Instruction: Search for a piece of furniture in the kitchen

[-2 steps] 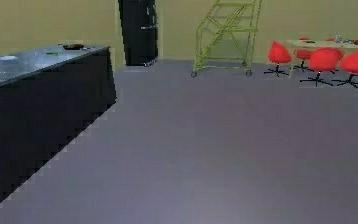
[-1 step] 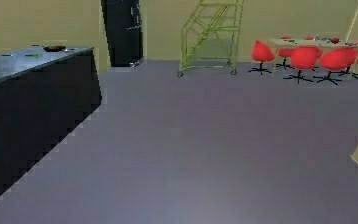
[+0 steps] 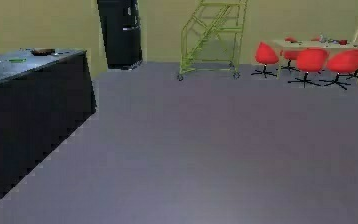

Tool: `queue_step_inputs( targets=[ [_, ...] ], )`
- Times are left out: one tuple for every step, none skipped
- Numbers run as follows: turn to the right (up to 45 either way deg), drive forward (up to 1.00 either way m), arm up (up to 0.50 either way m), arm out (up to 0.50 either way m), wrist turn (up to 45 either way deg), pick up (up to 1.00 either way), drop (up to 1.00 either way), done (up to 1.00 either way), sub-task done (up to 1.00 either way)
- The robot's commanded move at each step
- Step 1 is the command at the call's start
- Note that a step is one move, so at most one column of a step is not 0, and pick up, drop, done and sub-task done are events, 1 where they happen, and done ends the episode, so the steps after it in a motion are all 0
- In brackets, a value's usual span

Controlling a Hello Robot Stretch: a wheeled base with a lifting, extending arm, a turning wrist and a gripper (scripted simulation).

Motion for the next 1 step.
queue_step_inputs(
  targets=[
    [21.0,0.00,0.00,0.00,0.0,0.00,0.00,0.00,0.00]
  ],
)
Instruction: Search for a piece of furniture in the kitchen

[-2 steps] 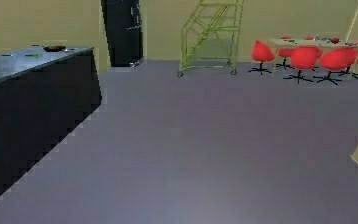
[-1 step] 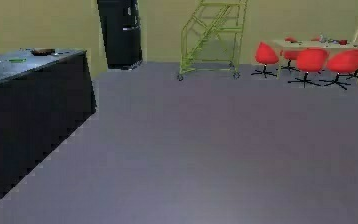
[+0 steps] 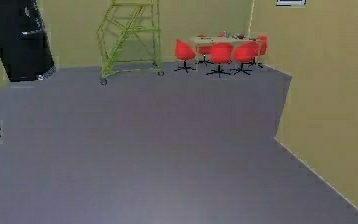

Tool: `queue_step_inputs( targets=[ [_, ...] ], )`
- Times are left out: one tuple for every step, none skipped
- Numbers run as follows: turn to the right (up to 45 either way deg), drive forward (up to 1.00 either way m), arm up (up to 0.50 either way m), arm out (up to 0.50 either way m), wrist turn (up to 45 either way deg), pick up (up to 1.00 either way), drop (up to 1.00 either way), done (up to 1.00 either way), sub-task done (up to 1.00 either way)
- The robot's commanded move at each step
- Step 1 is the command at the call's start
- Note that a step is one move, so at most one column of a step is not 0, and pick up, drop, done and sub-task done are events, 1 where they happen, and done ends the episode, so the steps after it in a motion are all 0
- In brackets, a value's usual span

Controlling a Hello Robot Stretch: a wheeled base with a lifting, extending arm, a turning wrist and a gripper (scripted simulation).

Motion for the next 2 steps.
queue_step_inputs(
  targets=[
    [0.0,1.00,0.00,0.00,0.0,0.00,0.00,0.00,0.00],
    [0.0,1.00,0.00,0.00,0.0,0.00,0.00,0.00,0.00]
  ],
)
